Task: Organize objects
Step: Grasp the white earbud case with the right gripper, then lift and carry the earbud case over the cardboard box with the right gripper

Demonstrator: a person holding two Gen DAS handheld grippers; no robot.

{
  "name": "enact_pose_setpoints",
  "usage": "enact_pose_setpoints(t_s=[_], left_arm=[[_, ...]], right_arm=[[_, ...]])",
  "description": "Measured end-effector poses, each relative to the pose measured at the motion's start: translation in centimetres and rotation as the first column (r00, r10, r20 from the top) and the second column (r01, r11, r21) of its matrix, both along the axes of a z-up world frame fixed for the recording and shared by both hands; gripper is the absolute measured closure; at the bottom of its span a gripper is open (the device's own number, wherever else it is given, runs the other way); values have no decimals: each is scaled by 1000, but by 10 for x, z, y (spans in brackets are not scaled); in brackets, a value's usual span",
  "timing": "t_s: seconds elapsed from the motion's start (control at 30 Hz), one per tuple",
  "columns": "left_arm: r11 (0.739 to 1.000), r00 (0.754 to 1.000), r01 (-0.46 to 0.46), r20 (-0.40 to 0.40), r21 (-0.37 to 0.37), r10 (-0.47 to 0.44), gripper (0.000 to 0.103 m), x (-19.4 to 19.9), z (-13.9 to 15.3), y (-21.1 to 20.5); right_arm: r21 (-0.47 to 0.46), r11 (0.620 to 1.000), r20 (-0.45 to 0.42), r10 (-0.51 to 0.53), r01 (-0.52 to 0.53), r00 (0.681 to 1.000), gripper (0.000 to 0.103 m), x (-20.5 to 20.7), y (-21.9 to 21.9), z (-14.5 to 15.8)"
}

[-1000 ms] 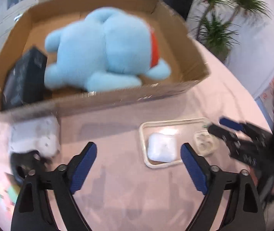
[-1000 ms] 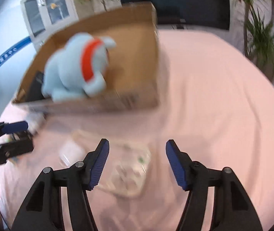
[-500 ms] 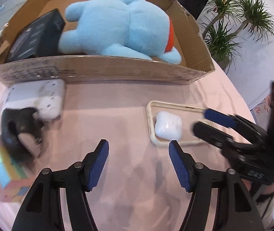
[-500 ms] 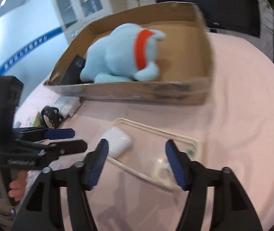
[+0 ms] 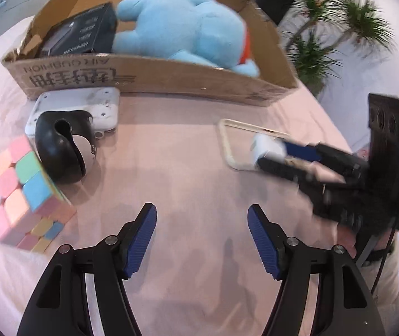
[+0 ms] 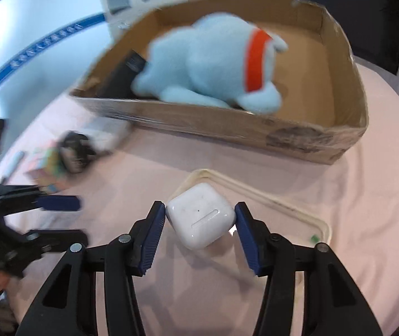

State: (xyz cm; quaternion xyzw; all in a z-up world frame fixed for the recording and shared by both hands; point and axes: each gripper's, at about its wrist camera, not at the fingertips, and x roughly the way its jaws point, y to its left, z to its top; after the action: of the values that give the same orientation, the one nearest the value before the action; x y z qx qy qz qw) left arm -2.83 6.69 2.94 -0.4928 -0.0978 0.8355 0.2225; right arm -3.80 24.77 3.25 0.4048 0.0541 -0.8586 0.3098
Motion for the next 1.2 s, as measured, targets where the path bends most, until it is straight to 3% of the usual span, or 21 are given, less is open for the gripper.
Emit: enact_pose_setpoints(t_s=[0.07, 0.13, 0.2, 0.43, 0.7, 0.9, 1.2], left_arm=[[999, 999, 36, -5, -10, -36, 37, 9, 5, 0], [997, 999, 36, -5, -65, -36, 37, 15, 4, -1], [997, 997, 78, 29, -20, -78, 37, 17, -1, -4], [989, 989, 144, 42, -21, -143, 37, 21, -3, 14], [972, 978, 209, 31, -103, -207, 37, 7, -17, 45], [968, 975, 221, 20, -120, -220, 51, 5, -16, 48], [961, 969, 247, 18, -125, -246, 52, 1, -17, 55]], right_arm=[[9, 995, -3, 96, -96, 995, 54, 22, -15, -3], [59, 988, -11, 146, -145, 989, 54, 38, -30, -13], [93, 980, -5, 176, -175, 984, 53, 45, -38, -23], [98, 973, 1, 212, -211, 977, 50, 52, -39, -39], [132, 963, -20, 240, -236, 970, 47, 55, -45, -38], [155, 960, -37, 240, -232, 970, 52, 59, -40, -37], [165, 958, -42, 243, -233, 969, 53, 61, -40, -37]])
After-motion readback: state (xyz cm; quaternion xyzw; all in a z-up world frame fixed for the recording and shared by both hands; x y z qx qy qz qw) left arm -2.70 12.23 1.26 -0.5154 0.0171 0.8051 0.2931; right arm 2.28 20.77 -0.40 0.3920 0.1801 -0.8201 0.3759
